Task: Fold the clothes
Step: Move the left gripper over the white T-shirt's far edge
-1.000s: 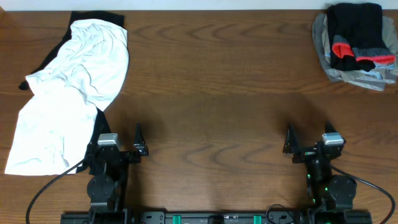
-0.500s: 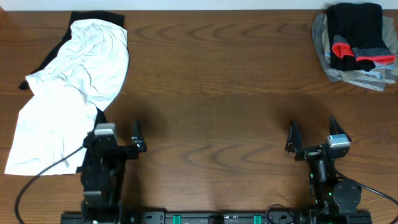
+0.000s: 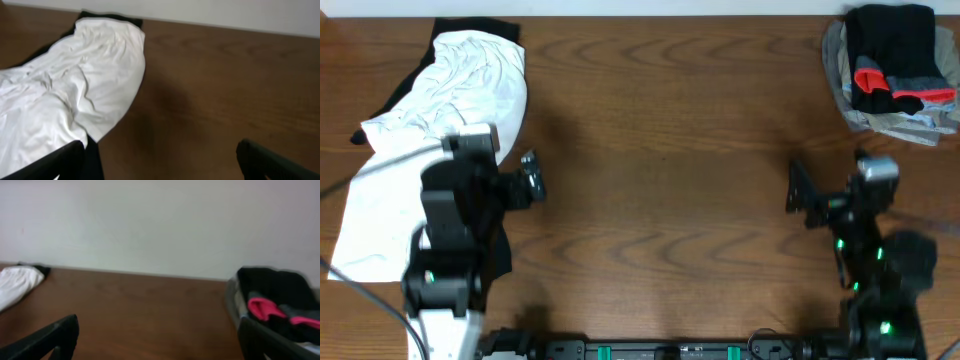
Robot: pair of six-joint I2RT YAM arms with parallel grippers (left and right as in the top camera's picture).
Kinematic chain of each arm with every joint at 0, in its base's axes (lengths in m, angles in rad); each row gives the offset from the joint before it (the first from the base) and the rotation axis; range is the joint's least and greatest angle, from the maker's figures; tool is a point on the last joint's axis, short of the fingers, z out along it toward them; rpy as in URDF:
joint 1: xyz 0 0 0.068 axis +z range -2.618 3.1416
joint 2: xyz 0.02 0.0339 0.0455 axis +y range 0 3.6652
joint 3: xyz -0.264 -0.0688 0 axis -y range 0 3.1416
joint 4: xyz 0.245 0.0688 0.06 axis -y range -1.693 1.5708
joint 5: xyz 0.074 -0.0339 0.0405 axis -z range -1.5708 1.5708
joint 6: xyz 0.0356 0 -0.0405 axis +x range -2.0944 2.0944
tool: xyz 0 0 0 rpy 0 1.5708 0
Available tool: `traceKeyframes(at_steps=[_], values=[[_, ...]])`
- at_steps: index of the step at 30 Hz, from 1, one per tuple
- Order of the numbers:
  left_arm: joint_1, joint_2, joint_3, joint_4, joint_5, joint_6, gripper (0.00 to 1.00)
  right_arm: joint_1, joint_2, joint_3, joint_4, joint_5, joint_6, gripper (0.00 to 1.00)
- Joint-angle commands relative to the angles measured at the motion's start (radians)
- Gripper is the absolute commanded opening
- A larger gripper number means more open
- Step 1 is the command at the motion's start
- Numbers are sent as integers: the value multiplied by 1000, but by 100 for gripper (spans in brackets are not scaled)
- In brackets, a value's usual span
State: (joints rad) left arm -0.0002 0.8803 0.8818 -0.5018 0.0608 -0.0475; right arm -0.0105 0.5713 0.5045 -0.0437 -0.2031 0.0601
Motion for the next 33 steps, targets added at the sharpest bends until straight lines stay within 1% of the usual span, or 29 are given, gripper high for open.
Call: traceKeyframes(at_steps=[1,6,10,13,15,18,21,23,25,26,28,33], values=[[6,110,146,-66,-1,24,98,18,159,154,-73,-79,-13,99],[6,334,409,-248,-2,56,98,18,446,465,-347,-158,-17,99],[26,499,591,-338,-1,63,98,18,645,684,-548,-172,-40,99],[61,629,739,-420,-1,63,98,18,775,822,-664,-172,-85,99],[82,690,794,-441,-1,69,98,18,827,870,-686,-171,-84,99],[108,754,807,-415,-2,101,98,18,873,889,-665,-172,-83,99],[138,819,807,-406,-2,182,98,18,888,889,-655,-172,-83,99],[172,864,807,-374,-1,192,98,18,888,888,-660,-172,-84,99],[210,900,807,-325,-1,156,98,18,888,888,-660,-172,-84,99],[238,920,807,-287,-1,109,98,18,888,888,-660,-172,-84,99],[281,950,807,-232,-1,55,98,18,888,888,-669,-172,-84,99],[362,1022,807,-126,1,39,99,18,888,888,-705,-171,-84,99]])
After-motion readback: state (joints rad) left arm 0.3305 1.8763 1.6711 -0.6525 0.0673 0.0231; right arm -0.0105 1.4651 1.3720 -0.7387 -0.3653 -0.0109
